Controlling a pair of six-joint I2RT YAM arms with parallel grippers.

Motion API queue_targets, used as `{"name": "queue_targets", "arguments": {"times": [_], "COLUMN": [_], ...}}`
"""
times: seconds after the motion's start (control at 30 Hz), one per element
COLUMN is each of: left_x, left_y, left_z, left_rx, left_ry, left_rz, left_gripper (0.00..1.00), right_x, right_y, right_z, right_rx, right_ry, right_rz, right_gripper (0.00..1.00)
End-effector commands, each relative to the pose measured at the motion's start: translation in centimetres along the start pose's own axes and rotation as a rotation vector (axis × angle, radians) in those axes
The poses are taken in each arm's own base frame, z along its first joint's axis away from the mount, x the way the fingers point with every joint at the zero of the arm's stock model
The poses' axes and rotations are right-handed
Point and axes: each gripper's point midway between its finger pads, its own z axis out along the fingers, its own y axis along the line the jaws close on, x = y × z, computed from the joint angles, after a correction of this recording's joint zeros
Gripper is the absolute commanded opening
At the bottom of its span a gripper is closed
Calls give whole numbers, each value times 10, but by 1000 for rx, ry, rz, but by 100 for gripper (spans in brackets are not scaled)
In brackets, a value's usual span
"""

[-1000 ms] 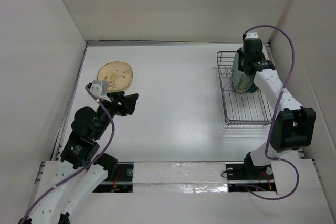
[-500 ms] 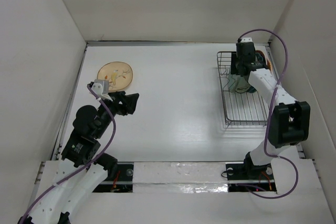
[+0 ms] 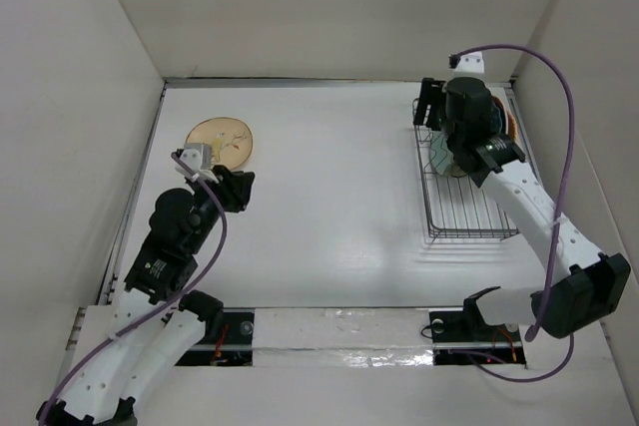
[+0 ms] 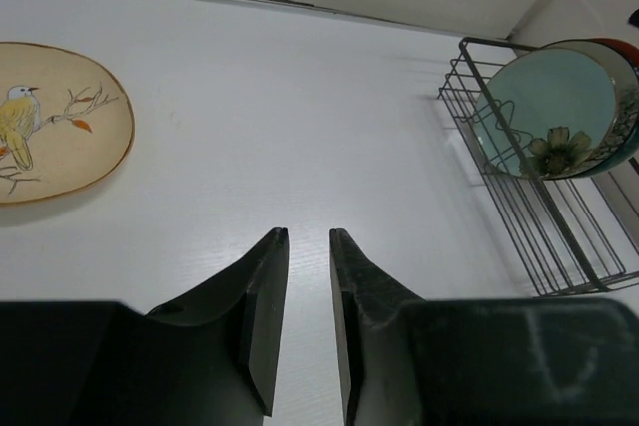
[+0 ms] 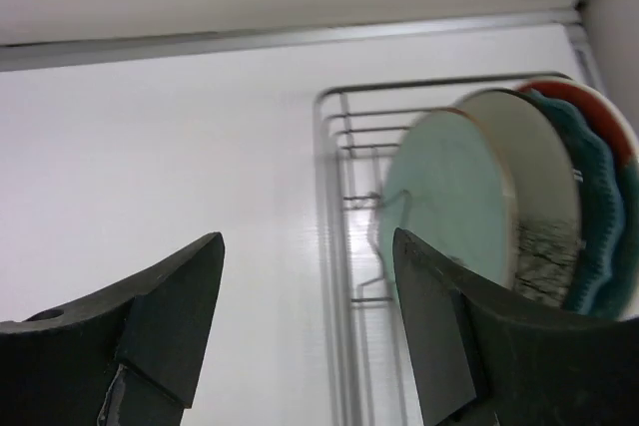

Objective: Load the plates into the dish rack

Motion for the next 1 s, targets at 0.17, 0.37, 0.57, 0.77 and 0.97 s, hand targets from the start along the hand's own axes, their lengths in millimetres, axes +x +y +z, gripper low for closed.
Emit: {"name": "queue_targets", "arguments": {"times": [0.17, 0.37, 0.57, 0.77, 0.97], "left_x": [-2, 10, 36, 43, 62], "left_y": [2, 18, 46, 138, 233], "left_z": [30, 69, 107, 121, 112], "left_rx": [-70, -205, -293, -527, -745], "left_ry": [38, 39, 17, -83, -83], "left_rz": [-123, -325, -521, -630, -711], "left_gripper": [0, 7, 56, 58, 58], "right_x": [7, 45, 89, 101, 95], "right_y": [118, 186, 187, 175, 176], "right_z": [-44, -85, -94, -102, -114], "right_rx": [-316, -581, -625, -633, -685], "right_ry": [-118, -110, -59, -37, -49], "right_rz": [27, 77, 70, 62, 80], "right_gripper": [7, 0, 6, 45, 54]}}
